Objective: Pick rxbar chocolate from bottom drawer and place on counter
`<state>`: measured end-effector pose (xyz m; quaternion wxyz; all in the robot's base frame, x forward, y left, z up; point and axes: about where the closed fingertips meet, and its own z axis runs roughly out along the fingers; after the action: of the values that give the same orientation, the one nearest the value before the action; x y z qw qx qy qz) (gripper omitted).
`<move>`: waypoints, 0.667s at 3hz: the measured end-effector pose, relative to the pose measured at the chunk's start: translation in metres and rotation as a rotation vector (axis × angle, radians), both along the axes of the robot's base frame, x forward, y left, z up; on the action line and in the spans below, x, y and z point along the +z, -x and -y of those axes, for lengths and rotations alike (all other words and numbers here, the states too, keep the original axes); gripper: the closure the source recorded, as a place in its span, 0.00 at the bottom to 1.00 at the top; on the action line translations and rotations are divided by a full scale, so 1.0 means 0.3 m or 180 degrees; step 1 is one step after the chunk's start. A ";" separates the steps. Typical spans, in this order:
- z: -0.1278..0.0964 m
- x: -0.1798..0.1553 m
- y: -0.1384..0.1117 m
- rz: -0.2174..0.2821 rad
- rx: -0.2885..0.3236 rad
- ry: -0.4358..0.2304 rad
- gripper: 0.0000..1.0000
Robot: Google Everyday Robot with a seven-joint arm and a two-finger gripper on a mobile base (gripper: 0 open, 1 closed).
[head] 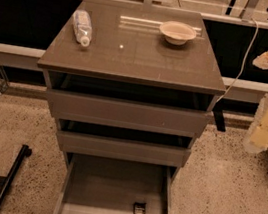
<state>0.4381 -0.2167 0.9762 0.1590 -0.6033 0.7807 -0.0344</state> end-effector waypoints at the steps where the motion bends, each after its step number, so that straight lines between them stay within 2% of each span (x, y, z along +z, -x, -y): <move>1: 0.000 0.000 0.000 0.0000 -0.0001 0.0000 0.00; 2: 0.006 -0.062 -0.014 -0.0070 -0.0214 -0.0091 0.00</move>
Offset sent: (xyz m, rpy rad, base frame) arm 0.0109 -0.0055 -0.0519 0.0726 0.0764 -0.1685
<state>0.4424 -0.2186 0.9575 0.1577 -0.5747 0.8027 -0.0220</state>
